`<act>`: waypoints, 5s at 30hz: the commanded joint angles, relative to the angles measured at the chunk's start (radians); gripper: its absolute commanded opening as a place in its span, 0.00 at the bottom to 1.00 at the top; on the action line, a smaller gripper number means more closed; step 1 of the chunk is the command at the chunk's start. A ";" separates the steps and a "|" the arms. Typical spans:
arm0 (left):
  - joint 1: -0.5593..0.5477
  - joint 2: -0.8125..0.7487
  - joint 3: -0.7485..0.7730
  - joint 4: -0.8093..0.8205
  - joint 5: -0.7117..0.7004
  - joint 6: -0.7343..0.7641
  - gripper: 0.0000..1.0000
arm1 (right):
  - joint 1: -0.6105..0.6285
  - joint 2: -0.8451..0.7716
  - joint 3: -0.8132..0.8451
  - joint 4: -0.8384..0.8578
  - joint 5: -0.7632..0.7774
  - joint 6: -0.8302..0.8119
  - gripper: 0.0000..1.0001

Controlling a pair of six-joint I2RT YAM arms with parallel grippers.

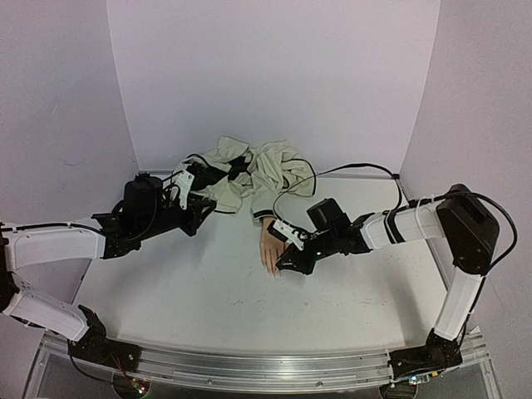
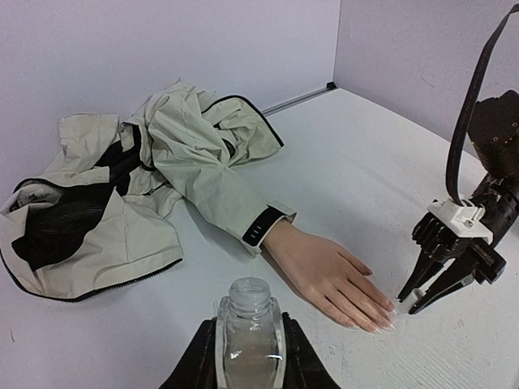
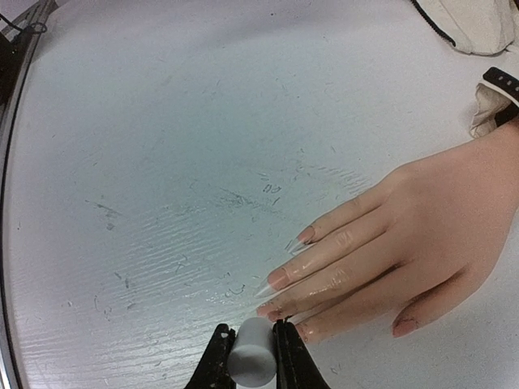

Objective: Paint the nails

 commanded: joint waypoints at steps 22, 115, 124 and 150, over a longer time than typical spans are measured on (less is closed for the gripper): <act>0.007 -0.011 0.022 0.072 0.041 -0.006 0.00 | 0.009 0.036 0.053 -0.018 0.022 -0.001 0.00; 0.010 -0.017 0.026 0.071 0.057 -0.013 0.00 | 0.042 -0.005 0.010 0.039 0.095 0.021 0.00; 0.012 -0.020 0.024 0.073 0.057 -0.011 0.00 | 0.041 0.013 0.022 0.037 0.102 0.024 0.00; 0.013 -0.027 0.020 0.071 0.060 -0.013 0.00 | 0.048 0.016 0.008 0.004 0.075 0.018 0.00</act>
